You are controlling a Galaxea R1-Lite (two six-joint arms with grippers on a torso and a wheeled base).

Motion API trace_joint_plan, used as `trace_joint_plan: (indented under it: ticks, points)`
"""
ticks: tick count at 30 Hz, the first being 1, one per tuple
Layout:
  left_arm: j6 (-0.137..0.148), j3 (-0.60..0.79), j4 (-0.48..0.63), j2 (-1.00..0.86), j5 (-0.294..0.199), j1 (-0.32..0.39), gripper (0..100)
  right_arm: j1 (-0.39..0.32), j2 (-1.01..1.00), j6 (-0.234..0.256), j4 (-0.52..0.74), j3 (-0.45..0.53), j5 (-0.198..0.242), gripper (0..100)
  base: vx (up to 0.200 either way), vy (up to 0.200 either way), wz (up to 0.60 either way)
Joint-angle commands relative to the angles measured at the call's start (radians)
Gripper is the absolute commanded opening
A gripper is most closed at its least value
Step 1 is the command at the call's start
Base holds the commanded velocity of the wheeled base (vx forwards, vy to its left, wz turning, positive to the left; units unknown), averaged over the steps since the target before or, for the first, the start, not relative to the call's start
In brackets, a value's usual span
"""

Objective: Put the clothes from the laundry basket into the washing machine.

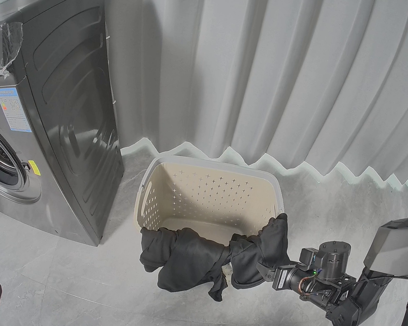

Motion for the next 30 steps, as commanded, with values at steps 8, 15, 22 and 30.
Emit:
trace_joint_plan:
  ticks: [8,15,22,30]
  points:
    - [-0.001,0.018,0.000,-0.016,-0.002,0.000,100,0.013,0.125,0.000,-0.013,-0.094,0.001,100,0.000,0.000,0.00]
    - [-0.001,0.018,0.000,-0.016,-0.002,0.000,100,0.013,0.160,0.008,-0.038,-0.150,-0.002,100,0.000,0.000,0.00]
    - [-0.001,0.018,0.000,-0.016,0.000,0.000,100,0.011,0.163,0.009,-0.062,-0.141,-0.002,0,0.000,0.000,0.00]
    - [-0.001,0.018,0.000,-0.016,-0.002,0.000,100,0.021,0.140,0.006,-0.173,-0.064,0.000,0,0.000,0.000,0.00]
